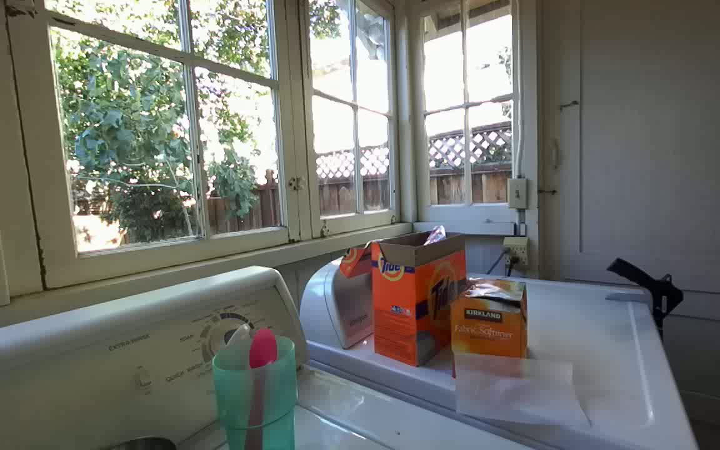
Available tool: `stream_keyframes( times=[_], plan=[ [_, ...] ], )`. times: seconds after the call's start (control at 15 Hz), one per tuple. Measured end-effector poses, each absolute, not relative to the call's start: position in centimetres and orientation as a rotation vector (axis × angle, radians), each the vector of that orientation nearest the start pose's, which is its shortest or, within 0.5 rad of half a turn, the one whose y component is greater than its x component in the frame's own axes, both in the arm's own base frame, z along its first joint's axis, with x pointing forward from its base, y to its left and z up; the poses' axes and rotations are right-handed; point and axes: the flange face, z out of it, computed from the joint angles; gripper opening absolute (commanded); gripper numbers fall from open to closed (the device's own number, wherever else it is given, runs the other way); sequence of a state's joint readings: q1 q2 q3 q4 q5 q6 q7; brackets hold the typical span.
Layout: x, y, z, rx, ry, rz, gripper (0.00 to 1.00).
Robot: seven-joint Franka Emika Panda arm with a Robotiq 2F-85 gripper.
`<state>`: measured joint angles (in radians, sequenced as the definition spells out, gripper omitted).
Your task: Move the silver bowl and blue cup to the washing machine on the right
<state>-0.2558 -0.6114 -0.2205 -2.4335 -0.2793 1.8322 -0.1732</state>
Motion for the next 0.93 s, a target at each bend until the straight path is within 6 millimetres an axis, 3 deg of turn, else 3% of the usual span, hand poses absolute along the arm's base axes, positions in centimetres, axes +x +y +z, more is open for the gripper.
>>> stream_keyframes(
  times=[0.93],
  plan=[
    [31.96,-19.31,51.24,-3.267,0.294,0.06,1.0]
  ],
)
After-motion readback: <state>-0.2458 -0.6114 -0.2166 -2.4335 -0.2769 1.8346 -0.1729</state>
